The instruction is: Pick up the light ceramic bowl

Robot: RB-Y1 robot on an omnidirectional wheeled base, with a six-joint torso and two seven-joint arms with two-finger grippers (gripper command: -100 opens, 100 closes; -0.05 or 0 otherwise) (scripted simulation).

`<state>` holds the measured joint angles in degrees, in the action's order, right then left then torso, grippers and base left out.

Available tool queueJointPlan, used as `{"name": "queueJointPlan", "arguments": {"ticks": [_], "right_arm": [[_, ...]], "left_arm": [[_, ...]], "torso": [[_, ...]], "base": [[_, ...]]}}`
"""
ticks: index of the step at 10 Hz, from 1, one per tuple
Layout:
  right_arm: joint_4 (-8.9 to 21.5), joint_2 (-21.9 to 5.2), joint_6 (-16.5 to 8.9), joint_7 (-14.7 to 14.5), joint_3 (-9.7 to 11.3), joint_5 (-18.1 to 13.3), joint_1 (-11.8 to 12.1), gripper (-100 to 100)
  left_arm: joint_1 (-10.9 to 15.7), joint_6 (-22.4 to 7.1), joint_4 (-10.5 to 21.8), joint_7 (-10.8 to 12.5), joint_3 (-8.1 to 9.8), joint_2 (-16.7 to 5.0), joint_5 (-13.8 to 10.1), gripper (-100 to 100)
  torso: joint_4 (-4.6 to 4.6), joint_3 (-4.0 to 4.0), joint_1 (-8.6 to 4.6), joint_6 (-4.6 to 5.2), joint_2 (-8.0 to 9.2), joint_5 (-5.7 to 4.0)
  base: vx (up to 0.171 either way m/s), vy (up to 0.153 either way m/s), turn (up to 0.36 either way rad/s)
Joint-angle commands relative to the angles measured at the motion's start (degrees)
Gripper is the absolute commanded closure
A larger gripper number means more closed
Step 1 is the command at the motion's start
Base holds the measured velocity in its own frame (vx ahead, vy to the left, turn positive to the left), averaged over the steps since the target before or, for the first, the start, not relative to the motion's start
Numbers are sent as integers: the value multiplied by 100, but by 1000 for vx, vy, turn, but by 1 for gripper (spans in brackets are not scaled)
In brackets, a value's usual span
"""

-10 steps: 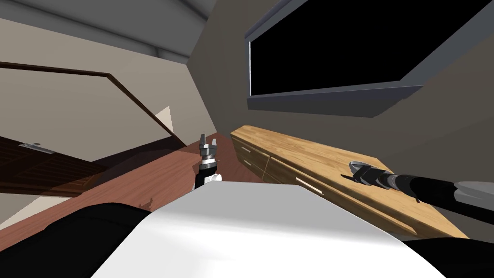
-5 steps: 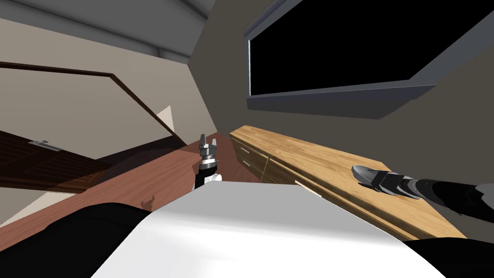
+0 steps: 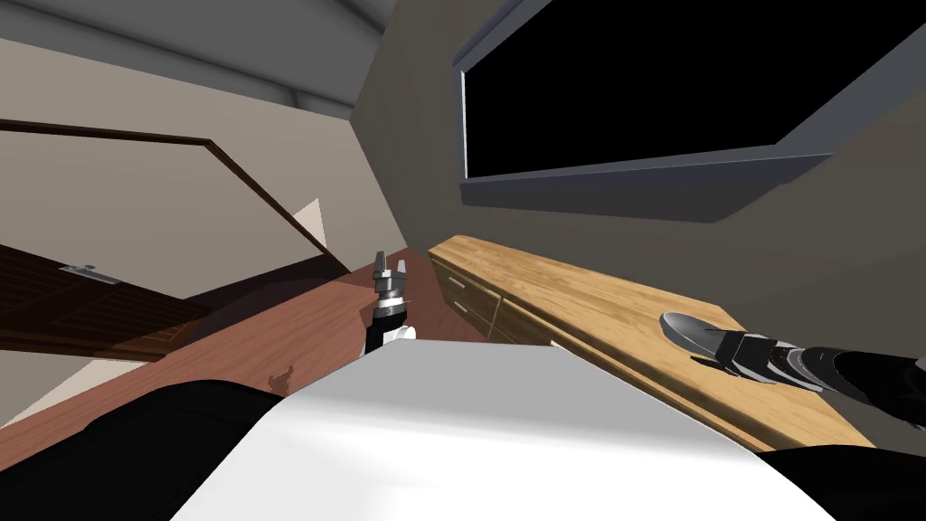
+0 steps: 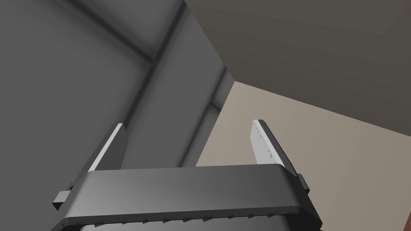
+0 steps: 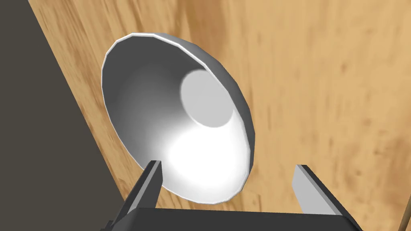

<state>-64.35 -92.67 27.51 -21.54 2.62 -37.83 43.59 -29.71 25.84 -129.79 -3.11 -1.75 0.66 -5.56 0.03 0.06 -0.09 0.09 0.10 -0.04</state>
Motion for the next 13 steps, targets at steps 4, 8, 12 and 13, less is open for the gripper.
{"name": "queueJointPlan", "arguments": {"ticks": [4,8,12,13], "right_arm": [[92,247,-94,-80,178,-92,-159,100],[95,248,-98,-68,174,-86,-159,100],[76,53,18,-30,49,-22,-76,100],[70,40,24,-15,41,-17,-67,0]], "left_arm": [[0,0,0,0,0,0,0,0],[0,0,0,0,0,0,0,0],[0,0,0,0,0,0,0,0],[0,0,0,0,0,0,0,0]], "torso": [[-3,-7,-4,0,-12,-1],[-3,-2,3,-5,-2,0],[1,10,22,-1,20,8],[0,7,17,-5,14,6]], "base": [[31,-17,63],[0,1,-3],[-28,17,-62],[0,0,0]]}}
